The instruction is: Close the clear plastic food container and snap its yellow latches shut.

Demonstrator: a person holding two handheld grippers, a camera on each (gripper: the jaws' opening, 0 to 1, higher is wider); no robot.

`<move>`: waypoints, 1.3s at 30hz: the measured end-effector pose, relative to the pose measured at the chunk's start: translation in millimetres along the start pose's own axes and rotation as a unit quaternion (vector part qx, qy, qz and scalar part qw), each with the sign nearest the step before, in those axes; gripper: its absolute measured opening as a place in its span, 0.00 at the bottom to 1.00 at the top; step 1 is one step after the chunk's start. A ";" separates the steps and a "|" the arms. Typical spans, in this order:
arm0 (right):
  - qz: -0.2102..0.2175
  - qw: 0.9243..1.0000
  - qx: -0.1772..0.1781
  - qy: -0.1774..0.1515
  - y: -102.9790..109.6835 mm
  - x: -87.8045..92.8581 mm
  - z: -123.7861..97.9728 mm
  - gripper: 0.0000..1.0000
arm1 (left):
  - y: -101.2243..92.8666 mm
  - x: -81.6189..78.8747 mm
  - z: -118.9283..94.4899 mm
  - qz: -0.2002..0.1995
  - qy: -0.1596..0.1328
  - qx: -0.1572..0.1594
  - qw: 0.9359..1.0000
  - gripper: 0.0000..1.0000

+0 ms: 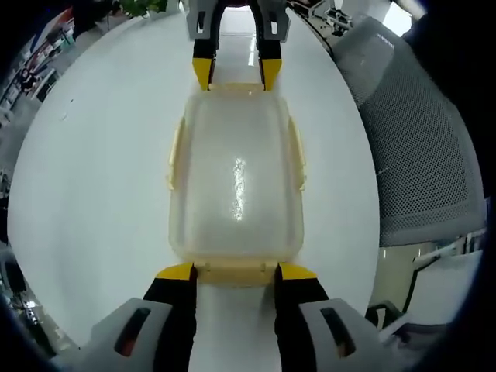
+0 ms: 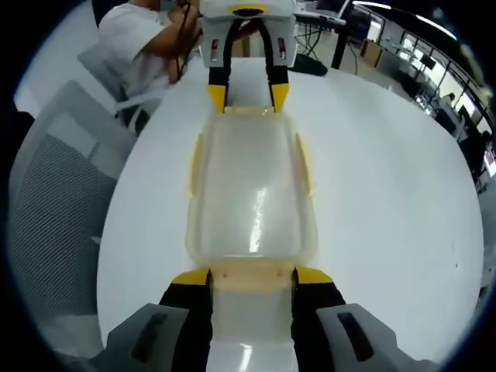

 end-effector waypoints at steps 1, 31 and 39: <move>0.001 1.000 0.000 0.001 0.0 -0.3 -0.4 0.38 | 0.5 -0.5 -1.2 -0.002 -0.003 0.000 1.000 0.38; 0.000 1.000 0.005 -0.011 -1.7 -9.5 -35.7 0.38 | 1.8 -19.8 -31.5 0.005 -0.024 -0.006 1.000 0.38; -0.003 1.000 0.008 -0.013 -4.1 -15.8 -47.7 0.38 | 4.7 -24.0 -43.6 -0.002 -0.029 -0.007 1.000 0.38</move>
Point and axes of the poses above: the point that each gripper's makers call its tool centre point, and the gripper's own axes: z roughly forward along the fingers, y roughly to its left, x roughly out of its underside, the point moved 6 cm from there along -z, roughly backward along the fingers, and after that the axes turned 5 degrees about -y, right-handed, at the moved point
